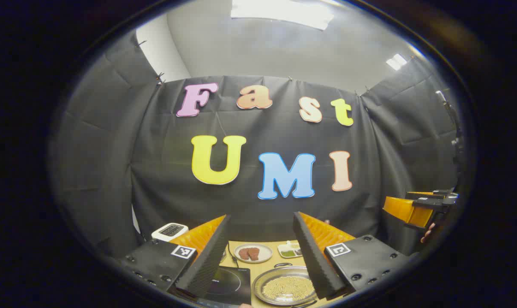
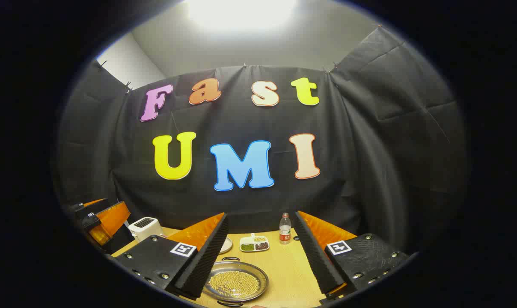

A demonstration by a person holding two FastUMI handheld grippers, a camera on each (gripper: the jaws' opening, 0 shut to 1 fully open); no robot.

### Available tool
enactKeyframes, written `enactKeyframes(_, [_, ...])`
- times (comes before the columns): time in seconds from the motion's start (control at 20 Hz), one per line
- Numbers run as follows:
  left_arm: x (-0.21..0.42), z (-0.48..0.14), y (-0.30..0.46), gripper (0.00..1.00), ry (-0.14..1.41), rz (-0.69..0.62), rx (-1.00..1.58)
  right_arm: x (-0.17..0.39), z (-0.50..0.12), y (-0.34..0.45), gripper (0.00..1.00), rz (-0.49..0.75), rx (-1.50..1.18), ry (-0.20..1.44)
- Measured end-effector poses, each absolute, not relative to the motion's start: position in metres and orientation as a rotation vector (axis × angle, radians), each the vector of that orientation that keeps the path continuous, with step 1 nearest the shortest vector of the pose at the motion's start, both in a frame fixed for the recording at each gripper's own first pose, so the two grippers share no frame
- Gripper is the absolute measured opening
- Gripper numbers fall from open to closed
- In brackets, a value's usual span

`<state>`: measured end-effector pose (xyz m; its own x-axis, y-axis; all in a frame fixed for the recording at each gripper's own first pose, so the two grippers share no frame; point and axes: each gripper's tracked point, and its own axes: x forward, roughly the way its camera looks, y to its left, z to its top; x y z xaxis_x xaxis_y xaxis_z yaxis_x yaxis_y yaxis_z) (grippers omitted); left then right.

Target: First push the handle of the pot to place it horizontally, then grasp the pot with both hands and set it on the induction cooktop.

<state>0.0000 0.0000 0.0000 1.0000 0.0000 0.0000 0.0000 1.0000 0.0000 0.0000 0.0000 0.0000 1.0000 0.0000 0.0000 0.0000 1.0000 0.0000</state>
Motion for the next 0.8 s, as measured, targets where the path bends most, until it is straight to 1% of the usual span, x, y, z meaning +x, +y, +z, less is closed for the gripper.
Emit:
enactKeyframes(0.05, [-0.001,0.001,0.001,0.91,0.0,-0.001,0.003,0.0,-0.002,-0.001,0.95,0.0,0.0,0.002])
enactKeyframes(0.1, [-0.001,0.001,0.003,0.91,0.001,0.0,0.002,0.001,-0.003,0.0,0.91,0.001,0.002,0.003])
enactKeyframes(0.15, [-0.002,-0.001,0.003,0.91,0.005,-0.001,0.001,0.001,-0.003,0.002,0.91,0.0,0.005,0.007])
enactKeyframes(0.2, [-0.002,-0.002,0.005,0.91,0.011,-0.003,-0.001,0.001,-0.004,0.002,0.95,-0.003,0.008,0.01])
enactKeyframes(0.35, [-0.002,-0.005,0.01,0.91,0.018,-0.004,-0.001,0.001,-0.007,0.005,0.95,-0.004,0.014,0.022])
enactKeyframes(0.4, [-0.001,-0.005,0.01,0.91,0.019,-0.005,-0.003,0.001,-0.007,0.005,0.91,-0.001,0.012,0.025])
enactKeyframes(0.45, [0.0,-0.004,0.011,0.91,0.018,-0.004,-0.005,0.002,-0.008,0.006,0.91,0.0,0.01,0.025])
enactKeyframes(0.5, [0.001,-0.003,0.011,0.91,0.015,-0.003,-0.008,0.002,-0.007,0.007,0.95,0.002,0.007,0.023])
enactKeyframes(0.55, [0.001,0.0,0.011,0.92,0.01,-0.004,-0.008,0.002,-0.006,0.008,0.95,0.004,0.002,0.022])
enactKeyframes(0.6, [0.002,0.002,0.011,0.95,0.006,-0.007,-0.005,0.002,-0.005,0.009,0.95,0.005,-0.002,0.022])
enactKeyframes(0.65, [0.002,0.003,0.011,0.95,0.003,-0.008,0.001,0.003,-0.006,0.008,0.95,0.007,-0.004,0.022])
enactKeyframes(0.7, [0.004,0.004,0.01,0.92,0.002,-0.01,0.006,0.003,-0.005,0.008,0.95,0.009,-0.003,0.023])
enactKeyframes(0.75, [0.004,0.004,0.01,0.95,0.002,-0.01,0.009,0.005,-0.006,0.009,0.95,0.011,-0.001,0.025])
enactKeyframes(0.8, [0.004,0.004,0.01,0.93,0.003,-0.012,0.009,0.005,-0.006,0.01,0.95,0.012,-0.001,0.027])
